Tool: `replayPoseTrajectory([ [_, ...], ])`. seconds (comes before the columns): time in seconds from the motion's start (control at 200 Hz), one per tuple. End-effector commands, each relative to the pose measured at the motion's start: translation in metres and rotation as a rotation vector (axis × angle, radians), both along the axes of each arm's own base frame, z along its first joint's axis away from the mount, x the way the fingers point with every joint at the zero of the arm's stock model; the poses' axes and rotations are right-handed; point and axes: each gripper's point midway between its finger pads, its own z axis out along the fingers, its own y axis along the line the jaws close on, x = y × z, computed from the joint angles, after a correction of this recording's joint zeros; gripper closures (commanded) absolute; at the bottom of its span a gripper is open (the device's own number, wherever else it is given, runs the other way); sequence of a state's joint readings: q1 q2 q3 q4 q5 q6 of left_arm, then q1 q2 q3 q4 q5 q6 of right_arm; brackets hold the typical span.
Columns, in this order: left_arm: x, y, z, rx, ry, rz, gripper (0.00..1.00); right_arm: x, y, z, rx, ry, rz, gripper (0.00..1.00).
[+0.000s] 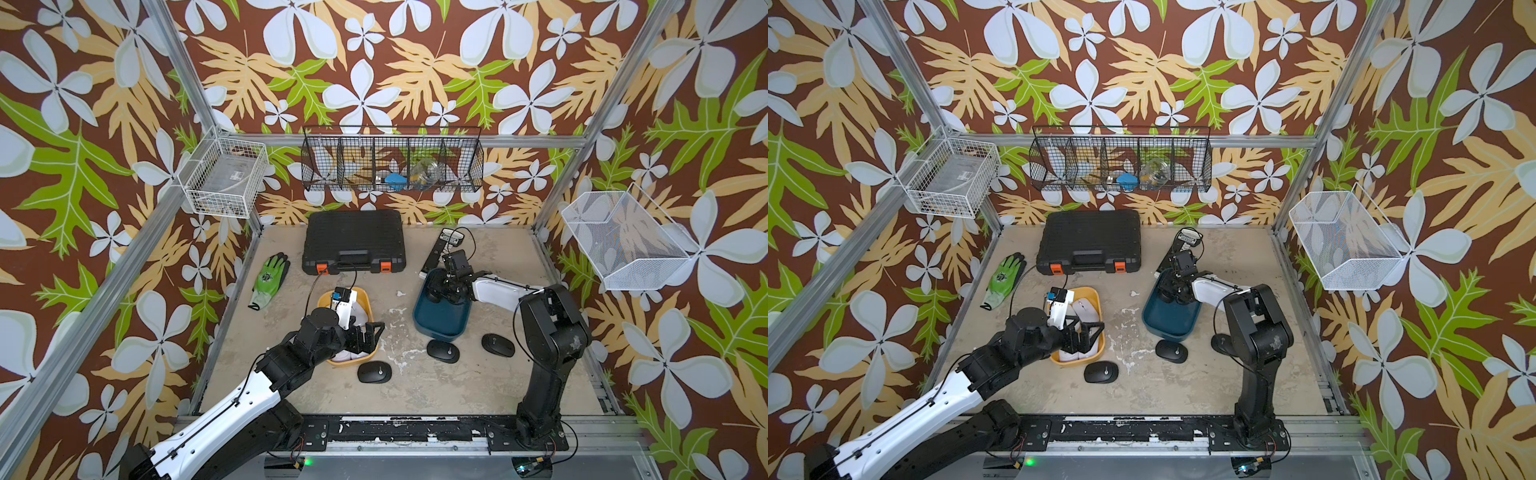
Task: Place the mice by color into the storage box
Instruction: Place the mouse in the storage box.
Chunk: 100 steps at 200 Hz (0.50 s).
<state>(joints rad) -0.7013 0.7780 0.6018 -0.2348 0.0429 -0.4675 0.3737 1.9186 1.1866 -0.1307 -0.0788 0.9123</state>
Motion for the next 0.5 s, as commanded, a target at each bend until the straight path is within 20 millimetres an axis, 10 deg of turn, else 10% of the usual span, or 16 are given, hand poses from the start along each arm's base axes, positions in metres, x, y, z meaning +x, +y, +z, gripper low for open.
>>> replayPoseTrajectory([
  [0.0, -0.002, 0.0, -0.002, -0.006, 0.008, -0.001, 0.0, 0.005, -0.002, 0.004, -0.009, -0.026, -0.019, 0.32],
  [0.195, -0.004, 0.001, -0.006, -0.012, 0.021, -0.003, 0.0, 0.005, 0.002, 0.025, 0.028, -0.075, 0.003, 0.13],
  [0.495, -0.005, -0.001, -0.004, -0.031, 0.031, -0.004, 0.0, -0.019, 0.002, 0.11, 0.101, -0.231, 0.059, 0.11],
])
